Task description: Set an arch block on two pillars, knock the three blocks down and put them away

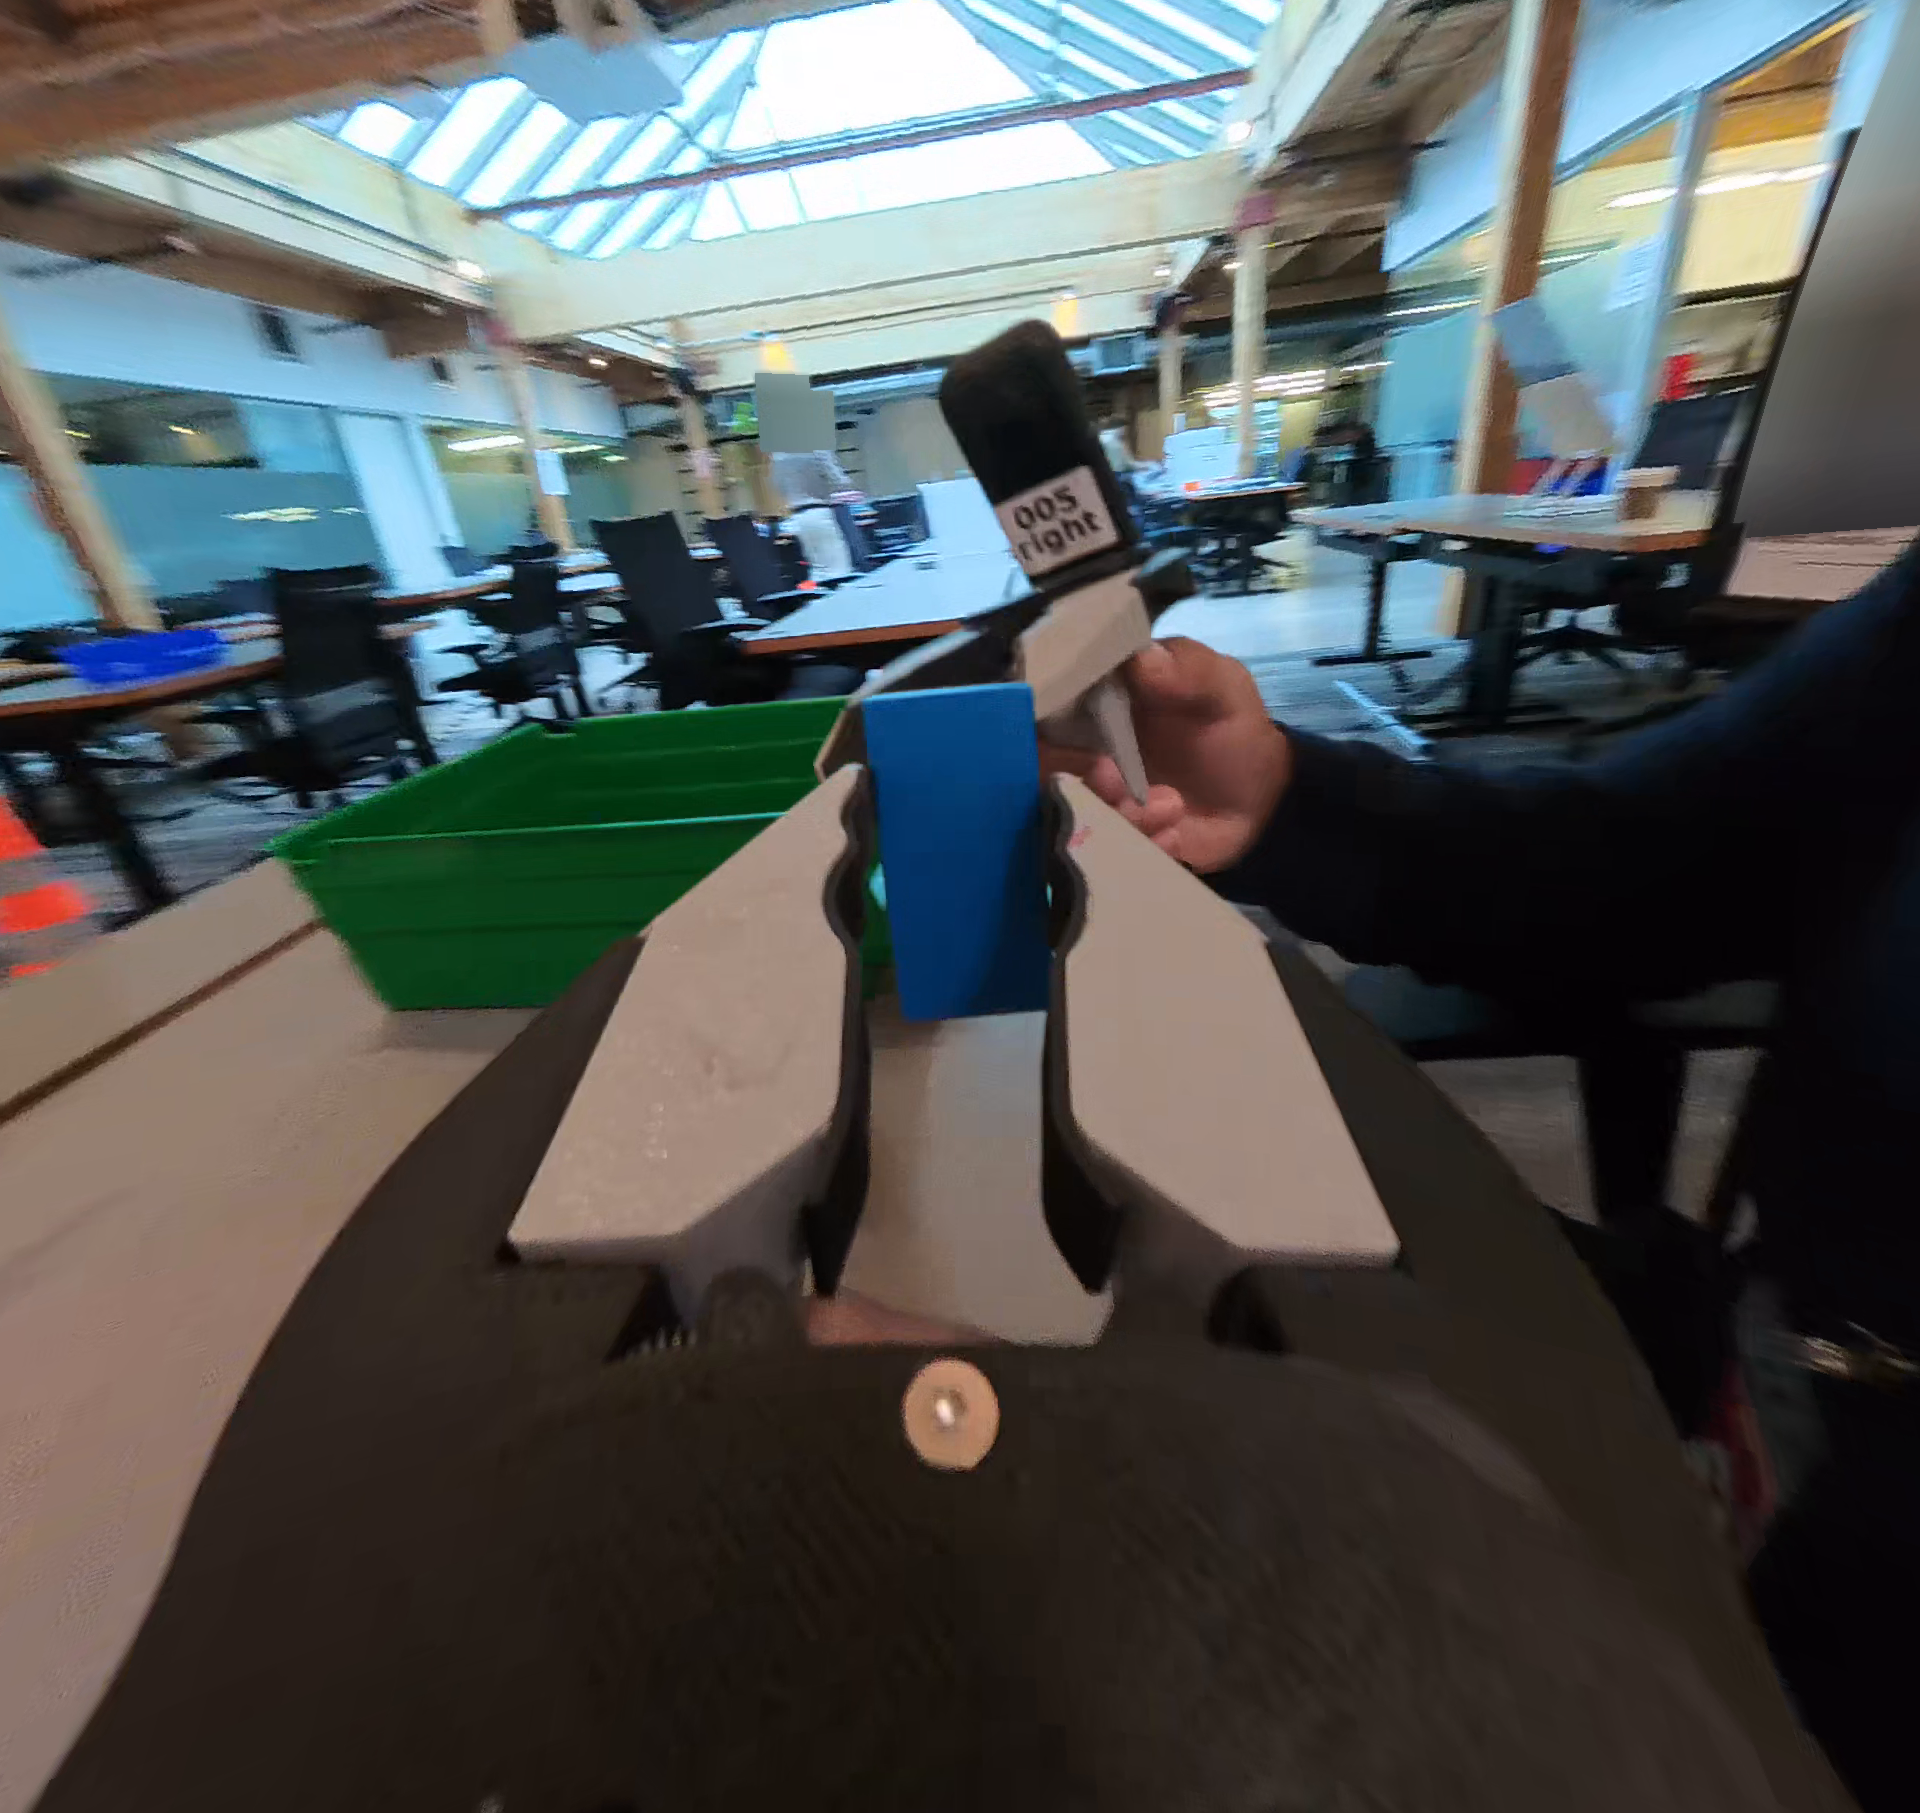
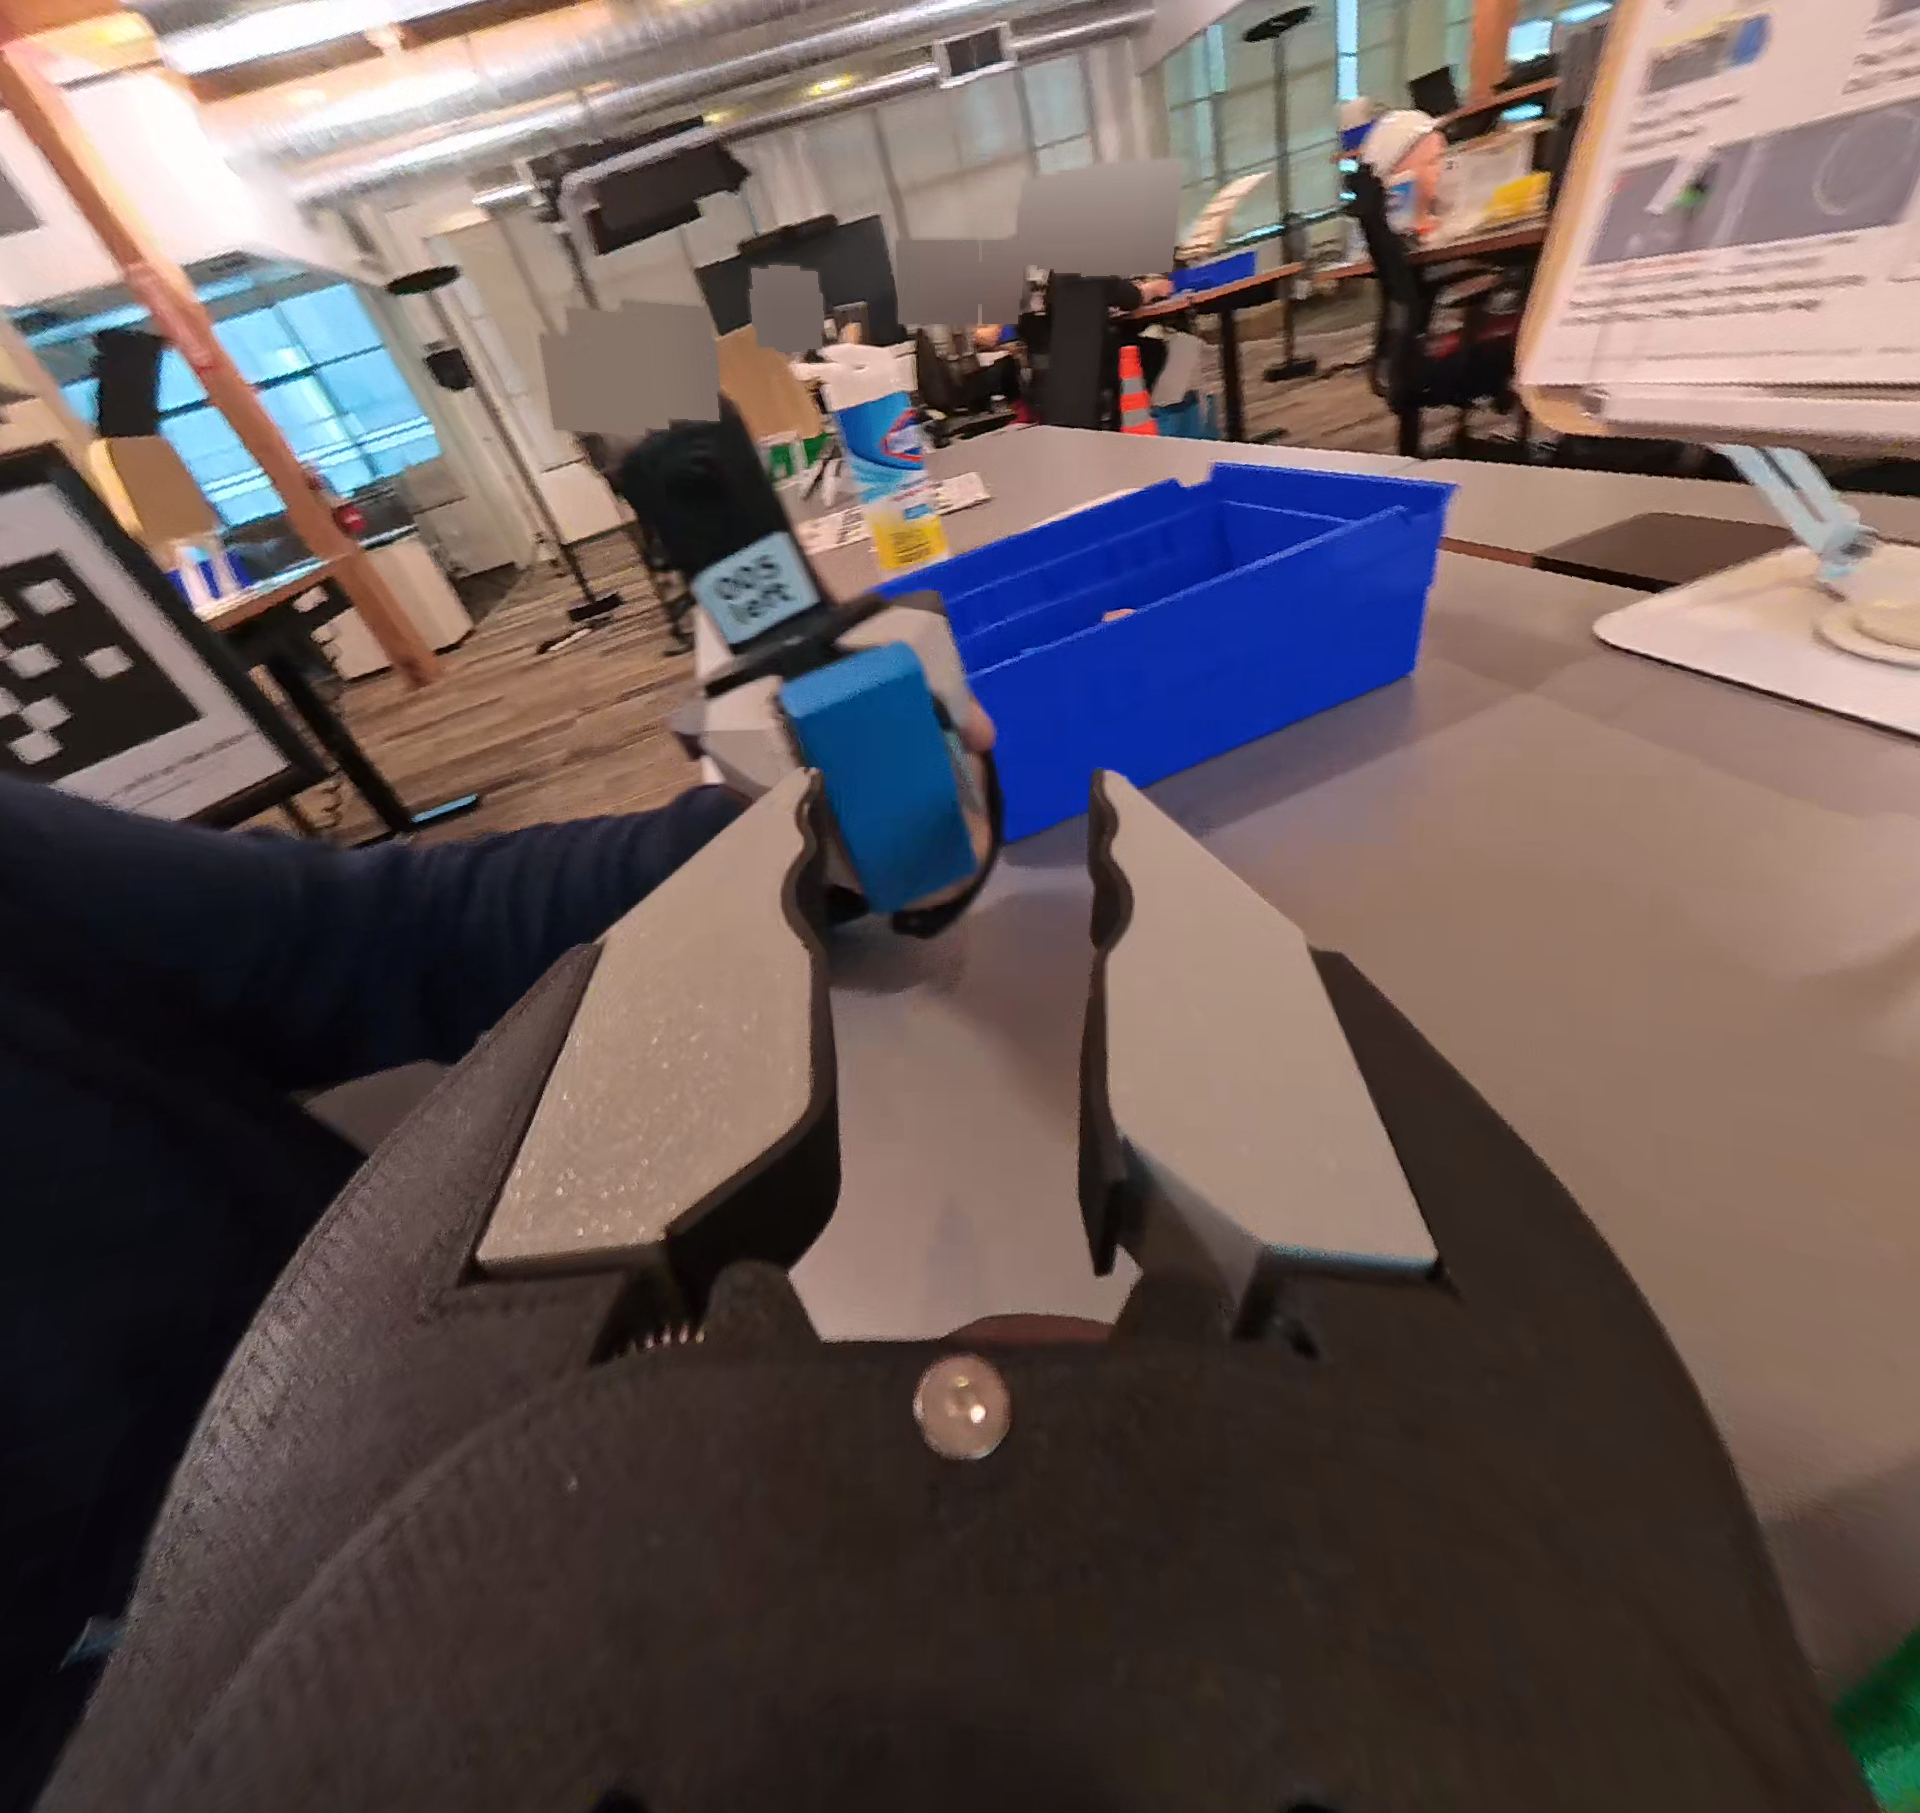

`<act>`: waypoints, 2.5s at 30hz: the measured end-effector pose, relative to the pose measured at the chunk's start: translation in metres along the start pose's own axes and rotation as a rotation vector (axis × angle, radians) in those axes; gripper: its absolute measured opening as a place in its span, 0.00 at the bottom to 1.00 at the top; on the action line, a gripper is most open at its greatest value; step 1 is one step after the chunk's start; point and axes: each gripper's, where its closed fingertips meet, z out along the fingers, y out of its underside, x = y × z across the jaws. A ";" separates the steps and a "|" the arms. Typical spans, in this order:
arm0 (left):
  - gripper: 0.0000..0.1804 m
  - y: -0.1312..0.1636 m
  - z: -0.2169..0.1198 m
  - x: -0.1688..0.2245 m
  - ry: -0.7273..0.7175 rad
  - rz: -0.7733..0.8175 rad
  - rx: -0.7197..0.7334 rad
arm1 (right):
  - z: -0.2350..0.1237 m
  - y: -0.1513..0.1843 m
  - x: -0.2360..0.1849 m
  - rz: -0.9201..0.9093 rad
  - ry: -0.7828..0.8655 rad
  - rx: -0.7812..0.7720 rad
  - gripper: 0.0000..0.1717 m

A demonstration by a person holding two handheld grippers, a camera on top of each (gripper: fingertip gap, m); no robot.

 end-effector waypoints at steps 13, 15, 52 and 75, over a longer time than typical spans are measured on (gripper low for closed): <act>0.17 0.009 0.002 0.017 0.087 -0.042 0.028 | 0.025 0.007 -0.031 -0.125 -0.165 -0.012 0.20; 0.17 0.006 0.001 0.018 0.093 -0.053 0.042 | 0.027 0.007 -0.034 -0.148 -0.168 -0.004 0.20; 0.17 0.042 0.011 0.022 0.099 -0.090 -0.141 | 0.029 0.013 -0.031 -0.208 -0.156 -0.002 0.19; 0.17 0.041 0.014 0.034 0.147 -0.092 -0.134 | 0.037 0.022 -0.045 -0.188 -0.222 -0.023 0.19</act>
